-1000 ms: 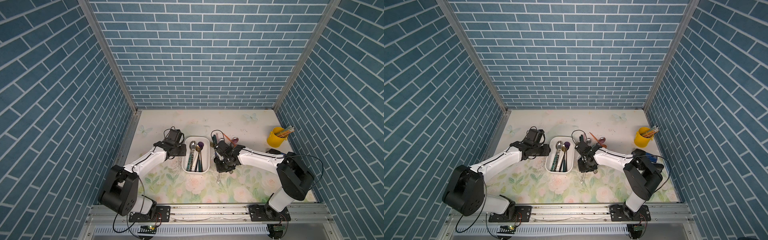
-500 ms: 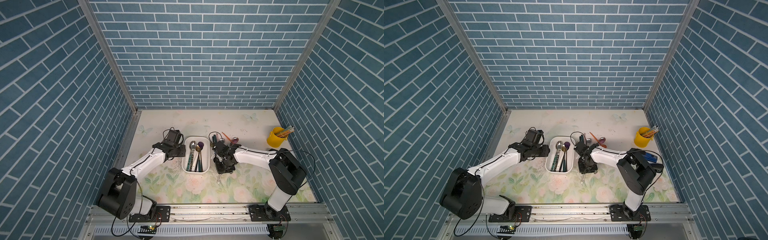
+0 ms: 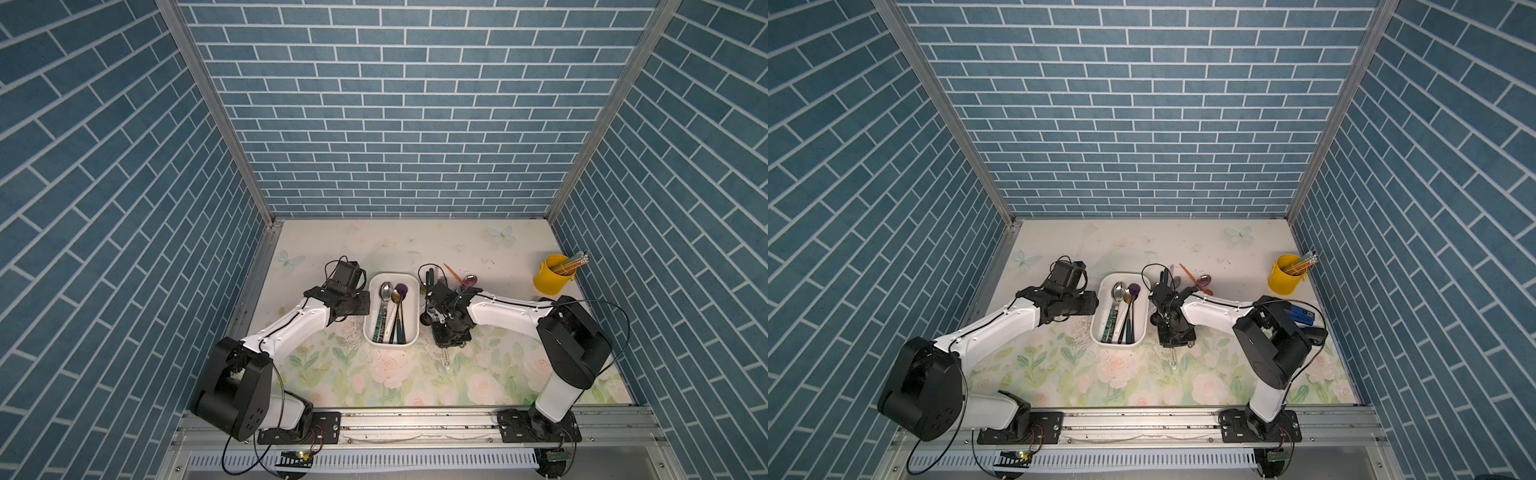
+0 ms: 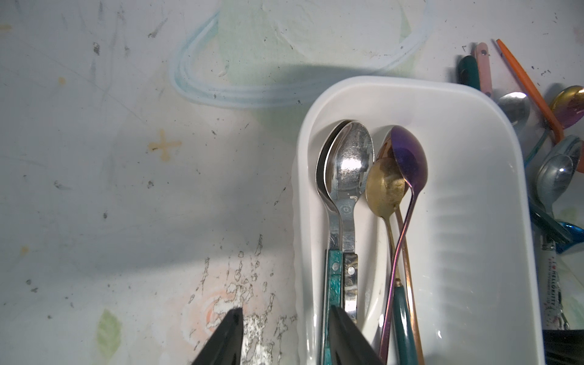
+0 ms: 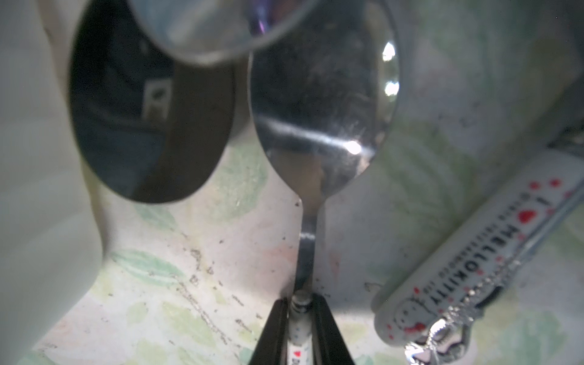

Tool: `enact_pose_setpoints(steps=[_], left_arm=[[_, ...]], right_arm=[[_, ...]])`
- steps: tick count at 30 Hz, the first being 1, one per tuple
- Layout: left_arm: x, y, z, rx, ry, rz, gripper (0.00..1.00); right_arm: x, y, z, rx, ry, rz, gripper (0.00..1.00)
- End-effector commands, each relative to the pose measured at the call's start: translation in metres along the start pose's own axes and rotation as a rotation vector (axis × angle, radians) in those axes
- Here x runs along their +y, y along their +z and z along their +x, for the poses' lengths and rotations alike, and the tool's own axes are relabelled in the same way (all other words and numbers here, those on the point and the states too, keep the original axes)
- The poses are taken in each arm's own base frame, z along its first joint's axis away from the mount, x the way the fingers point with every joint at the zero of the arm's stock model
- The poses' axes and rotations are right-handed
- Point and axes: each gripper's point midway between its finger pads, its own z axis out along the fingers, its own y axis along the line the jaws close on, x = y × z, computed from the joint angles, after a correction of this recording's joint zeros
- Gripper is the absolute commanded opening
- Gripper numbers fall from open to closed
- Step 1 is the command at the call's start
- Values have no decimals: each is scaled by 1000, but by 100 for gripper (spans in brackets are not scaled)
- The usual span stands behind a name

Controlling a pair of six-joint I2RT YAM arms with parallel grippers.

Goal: Put the spoon into the storage box
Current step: Pick up the spoon from the center of the board, then adjust the storage box at the center of the board.

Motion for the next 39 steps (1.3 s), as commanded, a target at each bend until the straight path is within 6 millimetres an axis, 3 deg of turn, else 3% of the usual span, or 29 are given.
enact_pose_setpoints(steps=[1,10,16,24,32,39], left_arm=[[0,-1,-5,-3,6,-6,49],[-2,-1,-9,-5,14,-2,49],[0,-6,-13,-8,-38,57,49],[22,-10,-21,-26,-70,32,49],[32,8,-2,32,-72,10,49],[31,22,22,101,-91,35,49]], right_arm=[[-13,8,21,56,10,33,14],[-14,1,18,13,25,10,7],[-3,-25,-3,-61,1,-7,6],[7,-52,-18,-109,-14,-13,5],[21,-74,-35,-159,-40,-48,4],[53,-92,-75,-221,-120,-86,4]])
